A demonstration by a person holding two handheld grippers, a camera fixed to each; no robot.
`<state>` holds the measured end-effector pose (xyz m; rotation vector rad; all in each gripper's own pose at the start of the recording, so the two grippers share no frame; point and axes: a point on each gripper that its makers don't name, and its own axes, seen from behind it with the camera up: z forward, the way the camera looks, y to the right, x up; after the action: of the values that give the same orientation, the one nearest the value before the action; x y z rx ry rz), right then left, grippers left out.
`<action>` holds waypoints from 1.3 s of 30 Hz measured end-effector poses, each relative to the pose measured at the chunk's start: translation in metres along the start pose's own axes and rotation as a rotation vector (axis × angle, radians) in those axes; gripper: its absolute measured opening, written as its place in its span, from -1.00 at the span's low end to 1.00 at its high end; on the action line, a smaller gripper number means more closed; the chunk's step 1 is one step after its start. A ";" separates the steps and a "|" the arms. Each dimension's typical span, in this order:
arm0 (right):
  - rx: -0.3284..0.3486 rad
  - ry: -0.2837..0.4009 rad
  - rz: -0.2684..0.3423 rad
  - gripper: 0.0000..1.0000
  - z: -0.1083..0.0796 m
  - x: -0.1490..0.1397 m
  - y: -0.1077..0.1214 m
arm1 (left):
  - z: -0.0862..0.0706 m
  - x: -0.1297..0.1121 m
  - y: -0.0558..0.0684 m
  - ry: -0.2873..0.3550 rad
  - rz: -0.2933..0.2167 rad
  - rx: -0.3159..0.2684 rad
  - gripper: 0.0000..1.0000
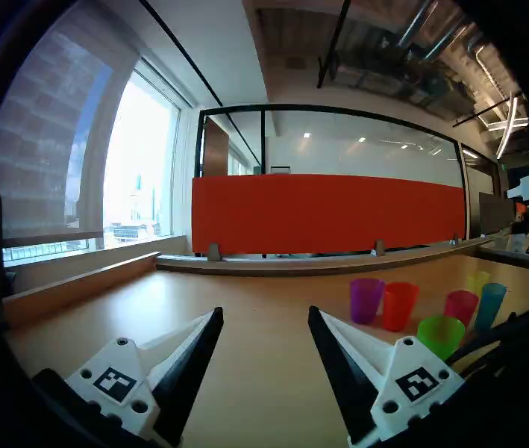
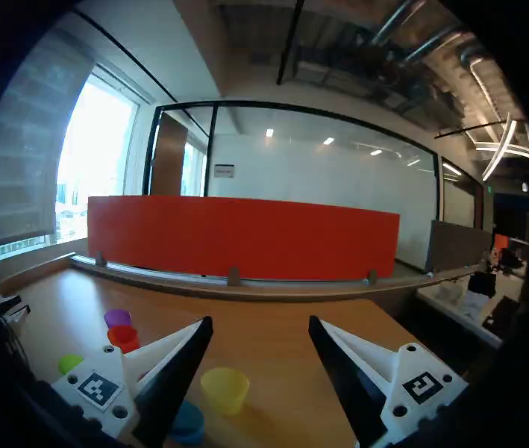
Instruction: Pour water
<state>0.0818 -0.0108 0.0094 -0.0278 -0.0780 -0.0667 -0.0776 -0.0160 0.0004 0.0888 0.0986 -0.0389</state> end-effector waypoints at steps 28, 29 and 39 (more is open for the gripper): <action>-0.011 0.117 0.053 0.99 0.004 0.024 0.014 | 0.004 -0.006 0.002 0.000 0.003 0.000 0.92; -0.014 0.124 0.055 0.99 0.004 0.023 0.015 | 0.004 -0.007 0.002 0.000 0.003 0.000 0.92; 0.000 0.143 0.072 0.99 0.008 -0.016 0.015 | 0.004 -0.007 0.002 0.000 0.003 0.000 0.92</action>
<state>0.0662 0.0050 0.0162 -0.0258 0.0664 0.0034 -0.0842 -0.0140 0.0055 0.0887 0.0986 -0.0363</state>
